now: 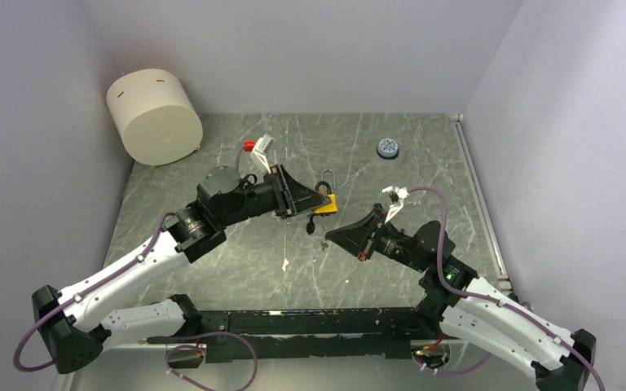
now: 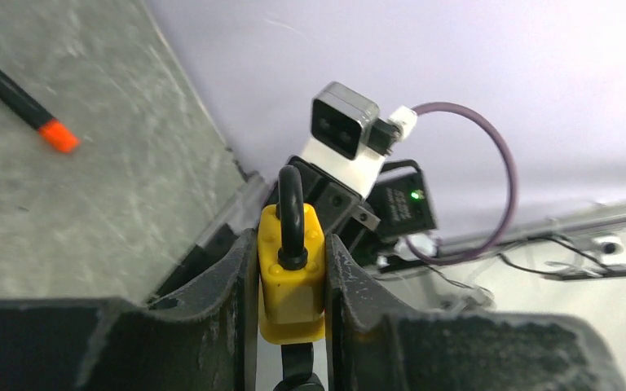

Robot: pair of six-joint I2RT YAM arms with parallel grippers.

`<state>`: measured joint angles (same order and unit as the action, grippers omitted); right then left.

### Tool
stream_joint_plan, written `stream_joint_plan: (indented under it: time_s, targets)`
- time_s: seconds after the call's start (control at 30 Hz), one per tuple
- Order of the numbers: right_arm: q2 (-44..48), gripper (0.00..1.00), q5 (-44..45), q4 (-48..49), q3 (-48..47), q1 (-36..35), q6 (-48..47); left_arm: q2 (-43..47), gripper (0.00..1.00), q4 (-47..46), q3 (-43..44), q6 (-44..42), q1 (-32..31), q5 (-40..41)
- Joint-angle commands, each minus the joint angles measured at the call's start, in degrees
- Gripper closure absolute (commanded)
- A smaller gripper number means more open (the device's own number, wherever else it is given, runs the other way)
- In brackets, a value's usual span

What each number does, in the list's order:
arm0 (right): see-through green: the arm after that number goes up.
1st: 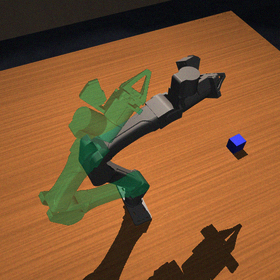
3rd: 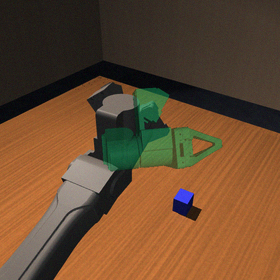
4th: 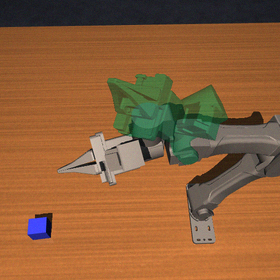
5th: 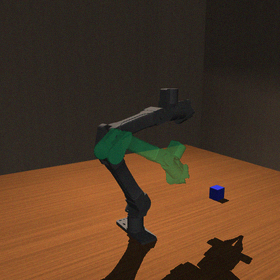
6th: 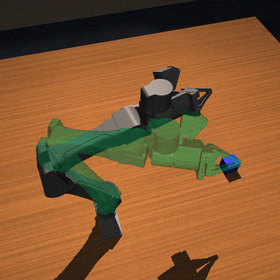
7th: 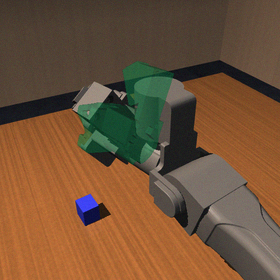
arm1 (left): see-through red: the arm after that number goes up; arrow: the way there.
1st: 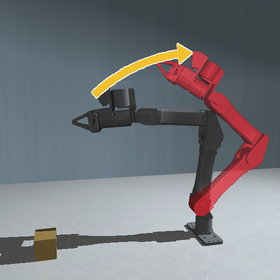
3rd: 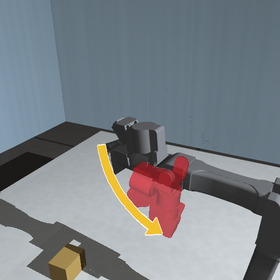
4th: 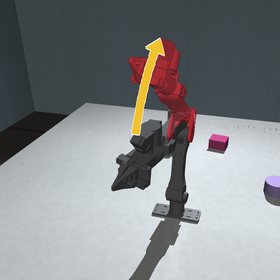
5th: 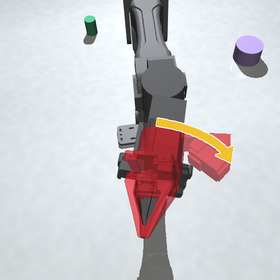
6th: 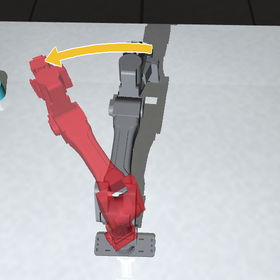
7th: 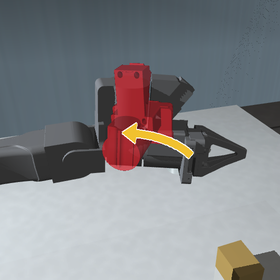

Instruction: Unlock with the key

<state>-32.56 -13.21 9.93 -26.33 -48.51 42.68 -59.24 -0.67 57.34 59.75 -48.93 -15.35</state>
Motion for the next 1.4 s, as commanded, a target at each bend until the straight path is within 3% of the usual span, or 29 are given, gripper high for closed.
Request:
stream_joint_plan:
  time_s: [0.0,0.2,0.4,0.67,1.2,1.37]
  targets:
    - [-0.1,1.00,-6.9,8.8,-3.0,0.1,2.5,-0.8,0.98,-8.2,2.7,13.3,0.7,-10.0]
    - [2.4,1.00,-7.8,10.6,-2.3,0.1,5.5,-3.8,0.98,-22.1,-0.6,29.4,3.3,-18.2]
    - [7.1,1.00,-8.1,13.0,0.5,0.0,7.4,-6.3,0.97,-29.8,-3.3,35.6,4.3,-19.3]
    - [10.0,1.00,-3.3,12.6,1.0,0.1,8.7,-5.5,0.97,-30.8,-5.1,35.8,4.9,-18.0]
    - [4.4,1.00,0.5,19.3,0.7,0.0,12.6,-4.0,0.98,-29.3,-6.7,35.5,5.1,-16.3]
    - [3.7,1.00,2.8,17.0,-0.3,0.1,13.3,-3.4,0.97,-29.0,-7.2,35.0,5.1,-15.8]
